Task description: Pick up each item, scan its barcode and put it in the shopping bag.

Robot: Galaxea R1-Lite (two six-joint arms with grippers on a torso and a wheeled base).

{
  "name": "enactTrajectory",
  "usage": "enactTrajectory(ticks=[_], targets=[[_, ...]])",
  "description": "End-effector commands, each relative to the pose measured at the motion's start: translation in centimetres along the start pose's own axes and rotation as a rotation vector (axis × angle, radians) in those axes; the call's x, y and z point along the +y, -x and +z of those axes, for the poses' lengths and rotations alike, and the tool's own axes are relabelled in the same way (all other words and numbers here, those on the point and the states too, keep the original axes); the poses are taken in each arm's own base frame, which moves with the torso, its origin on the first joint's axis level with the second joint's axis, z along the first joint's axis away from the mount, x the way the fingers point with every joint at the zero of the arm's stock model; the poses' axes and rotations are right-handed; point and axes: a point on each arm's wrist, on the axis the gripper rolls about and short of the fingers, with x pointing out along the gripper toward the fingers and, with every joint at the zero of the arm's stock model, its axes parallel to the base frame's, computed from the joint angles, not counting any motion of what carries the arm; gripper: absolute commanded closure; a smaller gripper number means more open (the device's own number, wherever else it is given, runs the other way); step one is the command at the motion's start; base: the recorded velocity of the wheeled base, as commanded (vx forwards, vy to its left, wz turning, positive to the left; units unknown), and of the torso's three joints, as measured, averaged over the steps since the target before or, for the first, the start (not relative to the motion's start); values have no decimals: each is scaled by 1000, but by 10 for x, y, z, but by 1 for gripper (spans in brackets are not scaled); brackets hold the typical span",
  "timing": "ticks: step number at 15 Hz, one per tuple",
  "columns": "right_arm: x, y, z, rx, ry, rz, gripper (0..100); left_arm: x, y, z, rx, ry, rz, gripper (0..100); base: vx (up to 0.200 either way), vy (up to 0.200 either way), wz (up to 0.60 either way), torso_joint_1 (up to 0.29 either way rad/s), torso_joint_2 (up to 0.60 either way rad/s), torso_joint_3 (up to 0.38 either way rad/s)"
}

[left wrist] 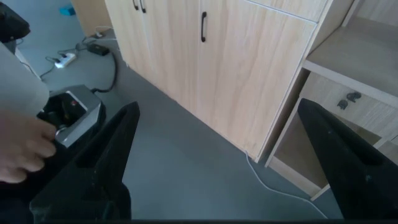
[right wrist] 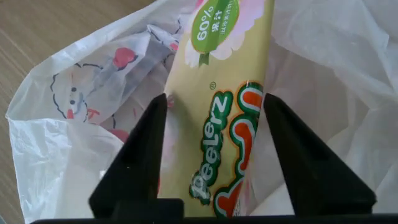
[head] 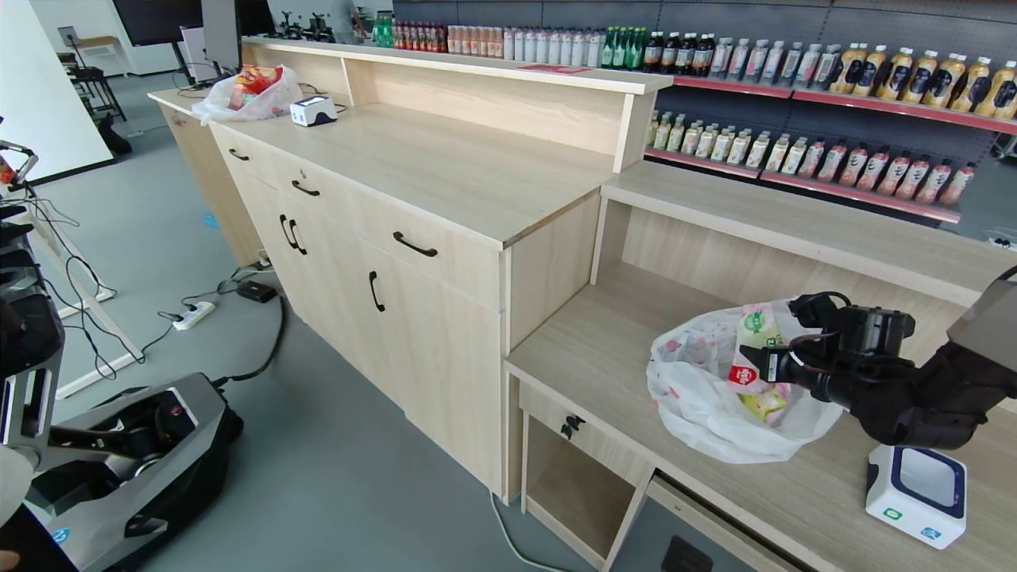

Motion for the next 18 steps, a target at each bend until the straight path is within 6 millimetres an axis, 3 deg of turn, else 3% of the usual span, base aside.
enactTrajectory(ticks=[1,3,4,8,12,15,18], targets=[[-1,3,5,-13,4,-1,0,0,0,0,0,1,-1,0,0,0,0,0,0,0],[7,41,59,-159,113,64,0,0,0,0,0,1,1,0,0,0,0,0,0,0],[10,66,76,-212,203,80,0,0,0,0,0,1,1,0,0,0,0,0,0,0],[-1,162,94,-330,456,83,0,0,0,0,0,1,1,0,0,0,-450,1,1,1],[-10,208,116,-428,500,-34,0,0,0,0,0,1,1,0,0,0,-600,1,0,5],[-13,228,98,-298,348,-183,0,0,0,0,0,1,1,0,0,0,-600,2,2,5],[-23,234,91,-180,273,-259,0,0,0,0,0,1,1,0,0,0,-600,-1,2,-1]])
